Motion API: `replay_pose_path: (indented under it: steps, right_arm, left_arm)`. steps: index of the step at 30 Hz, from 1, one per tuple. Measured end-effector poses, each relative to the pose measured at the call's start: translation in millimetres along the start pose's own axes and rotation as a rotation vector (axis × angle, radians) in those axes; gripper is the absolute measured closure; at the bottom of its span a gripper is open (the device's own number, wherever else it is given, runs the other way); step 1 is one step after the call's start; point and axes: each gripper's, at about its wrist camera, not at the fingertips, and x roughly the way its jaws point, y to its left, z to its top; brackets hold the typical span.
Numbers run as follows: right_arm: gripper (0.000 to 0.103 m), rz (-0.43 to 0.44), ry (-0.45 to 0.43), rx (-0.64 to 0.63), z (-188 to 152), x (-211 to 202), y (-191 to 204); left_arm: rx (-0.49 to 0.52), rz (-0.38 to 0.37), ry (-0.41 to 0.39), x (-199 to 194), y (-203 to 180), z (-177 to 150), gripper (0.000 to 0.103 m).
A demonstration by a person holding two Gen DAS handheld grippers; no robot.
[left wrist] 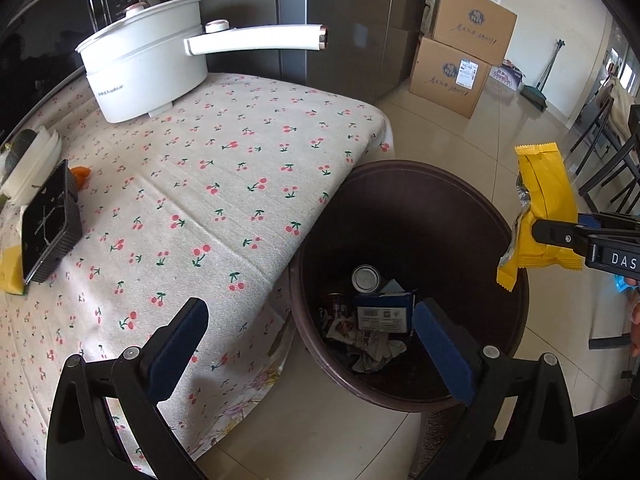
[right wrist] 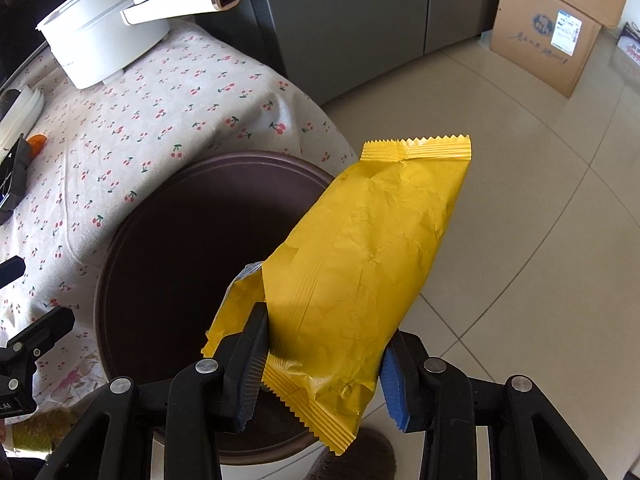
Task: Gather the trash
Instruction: 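Carry the yellow bag and barcode box over the bin and open both grippers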
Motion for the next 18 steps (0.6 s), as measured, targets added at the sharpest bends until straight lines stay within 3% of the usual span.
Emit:
replay_pose_path:
  steps: [3,5,6,7,18]
  right_arm:
    - [0.057,0.001,-0.001,0.002,0.8,-0.4,3.4]
    - [0.044,0.006,0.004,0.008,1.5,0.8,4.6]
    - [0.031,0.009,0.003,0.010,1.2,0.6,5.1]
    - [0.025,0.010,-0.003,0.012,1.0,-0.3,5.8]
    - [0.021,0.013,-0.018,-0.035,6.2,-4.6,33.3]
  left_arm:
    - [-0.021,0.011,-0.003,-4.6,10.6,-0.8,0.000]
    - [-0.033,0.021,-0.004,-8.0,17.8,-2.2,0.000]
    - [-0.040,0.027,-0.005,-9.7,21.1,-2.9,0.000]
    - [-0.046,0.031,-0.004,-11.1,24.6,-3.5,0.000]
    - [-0.100,0.067,-0.011,-28.6,56.0,-12.7,0.000]
